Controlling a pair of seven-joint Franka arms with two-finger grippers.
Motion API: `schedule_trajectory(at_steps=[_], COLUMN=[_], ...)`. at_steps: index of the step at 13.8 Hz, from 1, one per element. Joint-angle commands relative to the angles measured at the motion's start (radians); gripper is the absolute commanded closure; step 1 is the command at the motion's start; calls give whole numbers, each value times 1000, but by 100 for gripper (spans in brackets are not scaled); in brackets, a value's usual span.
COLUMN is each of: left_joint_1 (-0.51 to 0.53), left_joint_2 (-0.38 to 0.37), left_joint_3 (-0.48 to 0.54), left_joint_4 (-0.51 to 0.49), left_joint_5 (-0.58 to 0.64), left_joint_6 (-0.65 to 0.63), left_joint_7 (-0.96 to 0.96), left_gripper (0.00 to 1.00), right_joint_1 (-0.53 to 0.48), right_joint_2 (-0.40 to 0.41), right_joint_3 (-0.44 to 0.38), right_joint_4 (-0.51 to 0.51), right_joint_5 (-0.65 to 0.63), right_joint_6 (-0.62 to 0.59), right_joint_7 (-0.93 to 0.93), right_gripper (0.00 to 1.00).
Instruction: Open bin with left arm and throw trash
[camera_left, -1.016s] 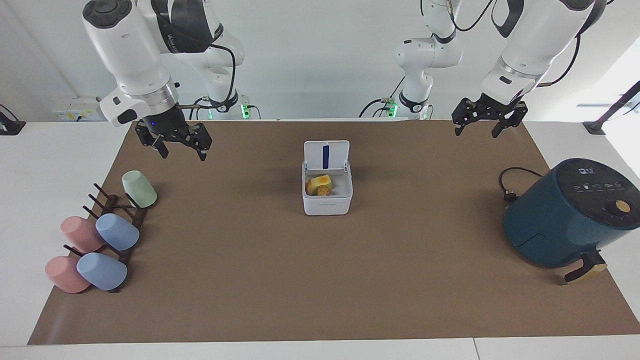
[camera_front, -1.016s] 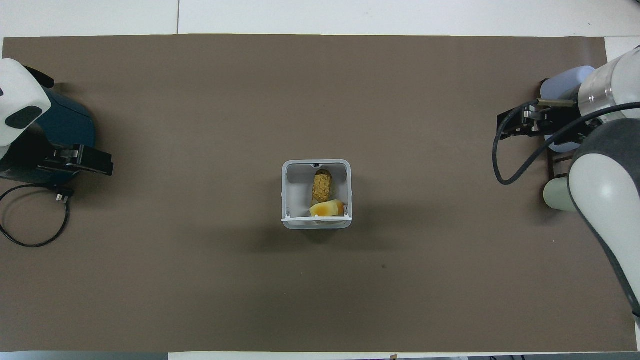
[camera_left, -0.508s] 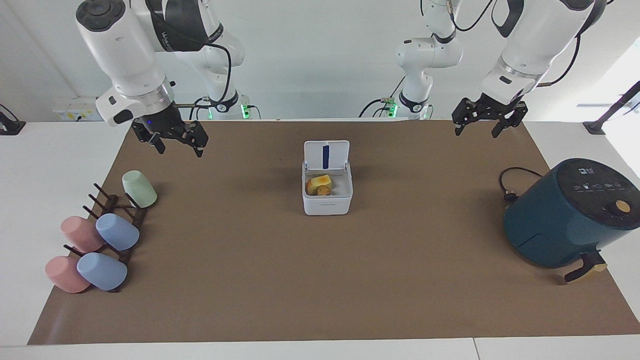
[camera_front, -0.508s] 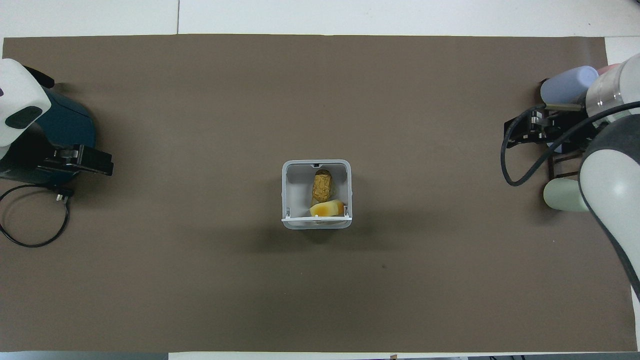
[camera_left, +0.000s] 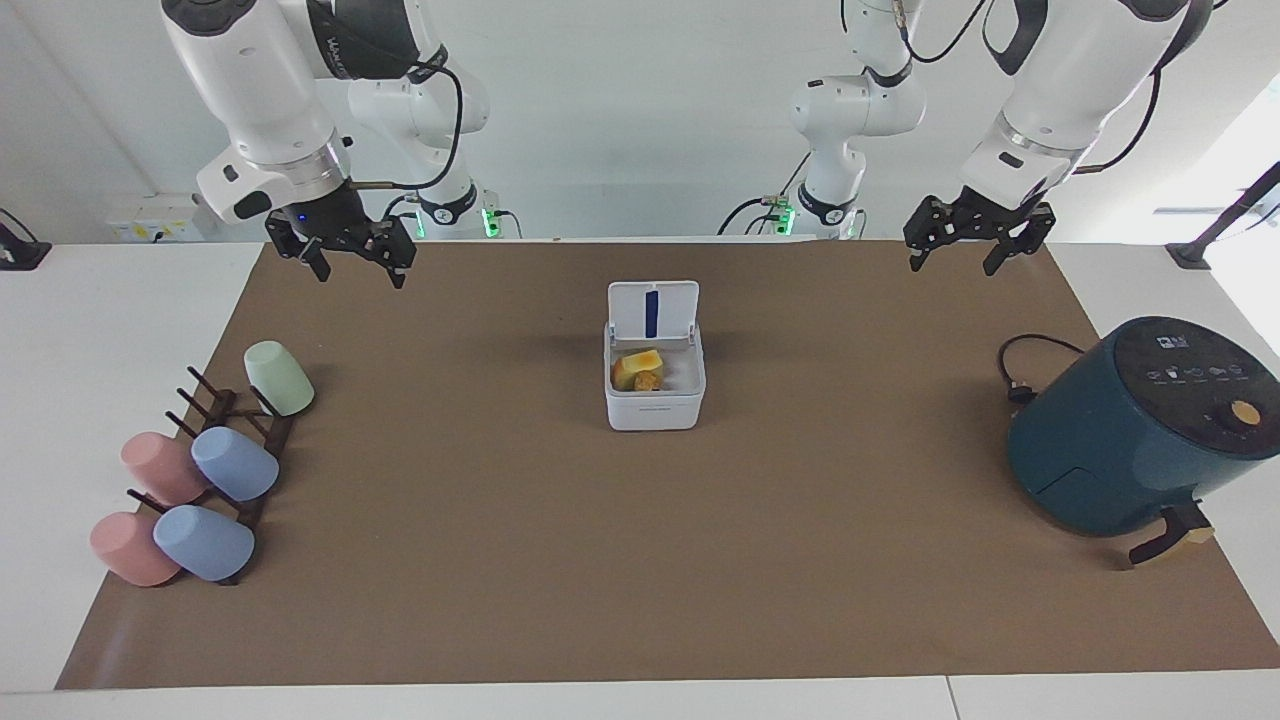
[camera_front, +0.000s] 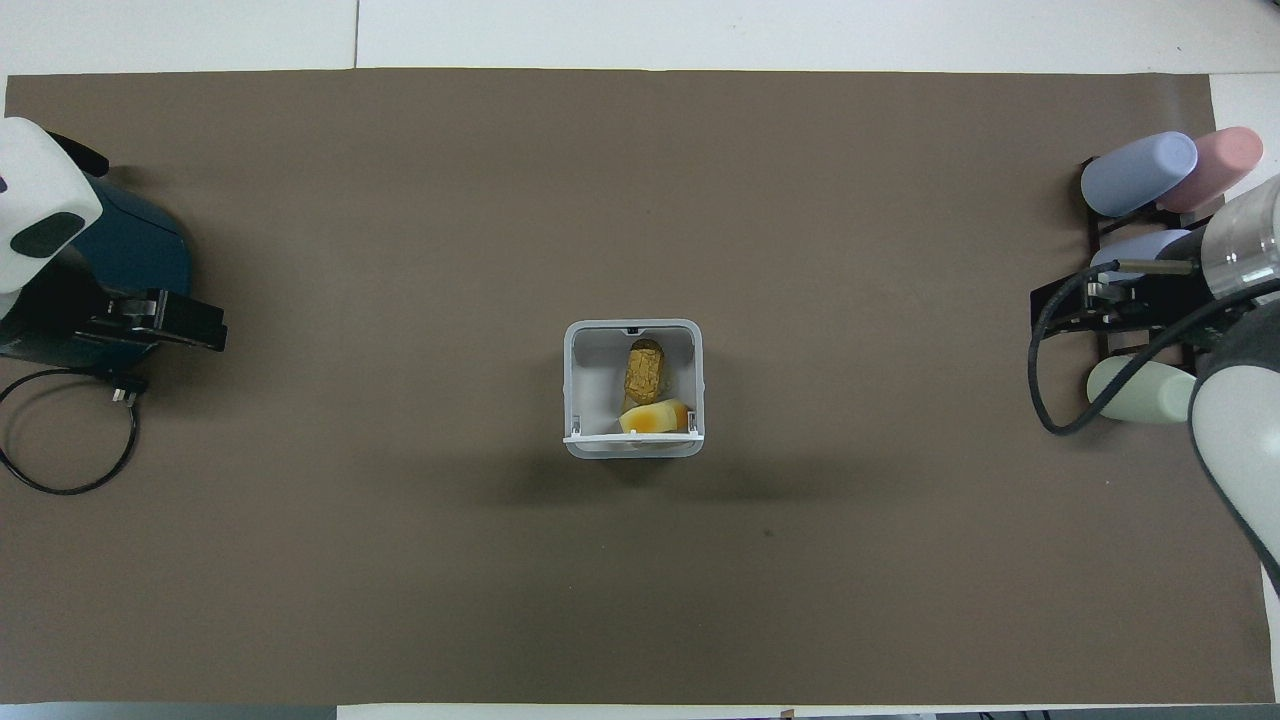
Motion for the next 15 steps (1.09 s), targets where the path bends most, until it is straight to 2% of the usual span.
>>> schedule_trajectory(at_steps=[1, 7, 15], left_joint_1=[-10, -10, -8], left_joint_2=[-23, -23, -23], left_joint_3=[2, 2, 2], left_joint_4=[-18, -17, -17], left_joint_5=[26, 26, 26], left_joint_6=[-1, -2, -2], left_joint_7=[-6, -8, -8], left_gripper=[0, 0, 0], right_joint_1=[23, 71, 76], right_joint_2=[-12, -6, -12], right_joint_3=[-34, -96, -111], right_joint_4=[-24, -15, -23], right_joint_5=[4, 27, 27], right_joint_6=[35, 25, 16], right_joint_7=[-42, -47, -59], right_gripper=[0, 0, 0])
